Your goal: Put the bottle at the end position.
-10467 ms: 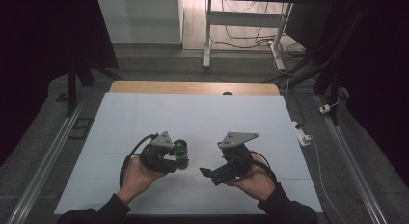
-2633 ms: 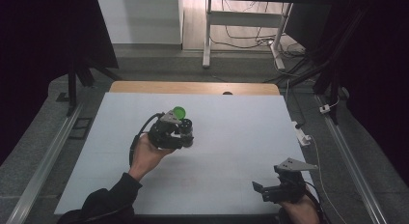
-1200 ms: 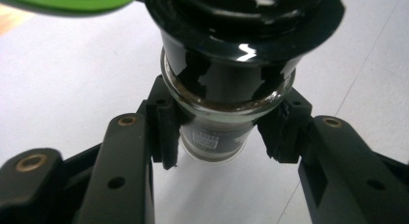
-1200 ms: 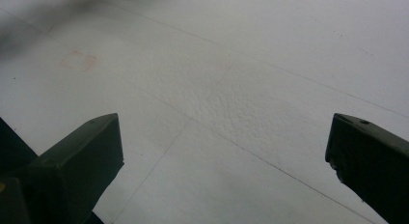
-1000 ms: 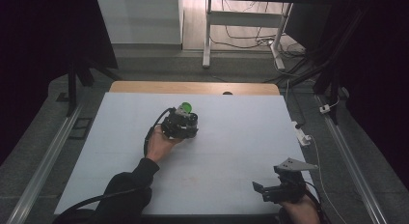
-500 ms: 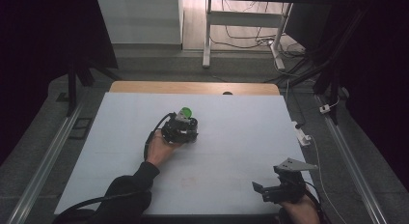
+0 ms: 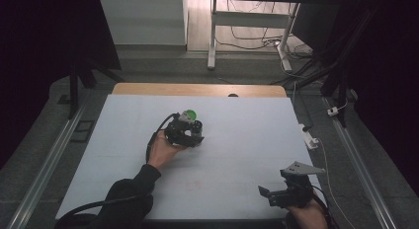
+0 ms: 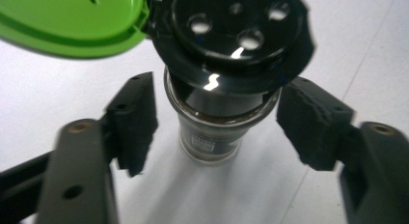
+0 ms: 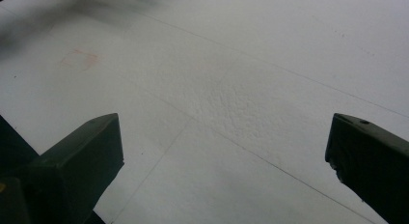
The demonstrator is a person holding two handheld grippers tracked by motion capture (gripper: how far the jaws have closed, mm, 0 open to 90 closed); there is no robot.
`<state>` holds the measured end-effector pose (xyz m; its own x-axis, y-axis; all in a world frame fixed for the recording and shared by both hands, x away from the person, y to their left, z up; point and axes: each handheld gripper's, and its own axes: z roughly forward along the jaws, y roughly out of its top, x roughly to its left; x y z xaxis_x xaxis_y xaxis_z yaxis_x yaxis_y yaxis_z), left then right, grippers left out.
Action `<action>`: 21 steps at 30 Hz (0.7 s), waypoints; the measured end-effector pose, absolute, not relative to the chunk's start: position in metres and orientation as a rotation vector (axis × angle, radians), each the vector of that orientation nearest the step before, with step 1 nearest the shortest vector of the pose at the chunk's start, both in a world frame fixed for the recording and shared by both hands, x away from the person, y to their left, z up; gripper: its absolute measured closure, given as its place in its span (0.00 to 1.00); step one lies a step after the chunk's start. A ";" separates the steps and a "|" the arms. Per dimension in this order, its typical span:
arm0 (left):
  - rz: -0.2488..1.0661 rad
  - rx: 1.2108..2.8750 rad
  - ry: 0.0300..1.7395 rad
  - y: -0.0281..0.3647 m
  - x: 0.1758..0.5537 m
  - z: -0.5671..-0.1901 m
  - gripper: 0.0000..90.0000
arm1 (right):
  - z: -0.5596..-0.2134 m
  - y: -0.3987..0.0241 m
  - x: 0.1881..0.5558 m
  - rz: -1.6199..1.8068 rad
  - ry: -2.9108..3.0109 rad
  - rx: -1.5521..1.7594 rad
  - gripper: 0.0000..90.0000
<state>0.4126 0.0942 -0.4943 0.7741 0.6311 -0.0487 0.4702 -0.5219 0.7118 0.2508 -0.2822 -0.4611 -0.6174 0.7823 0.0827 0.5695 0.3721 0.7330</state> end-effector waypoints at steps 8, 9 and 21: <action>0.207 2.155 0.847 0.114 0.406 -0.481 0.14 | -0.461 -0.282 0.251 1.092 2.357 1.196 0.00; 0.199 2.144 0.853 0.117 0.405 -0.480 0.13 | -0.461 -0.282 0.251 1.092 2.357 1.197 0.00; 0.136 2.097 0.865 0.139 0.381 -0.463 0.04 | -0.461 -0.281 0.251 1.083 2.365 1.190 0.00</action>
<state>0.3807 0.1391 -0.4634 0.7557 0.6237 -0.1998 0.5324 -0.4073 0.7421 0.2511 -0.2810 -0.4613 -0.6211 0.7797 0.0795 0.5694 0.3793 0.7293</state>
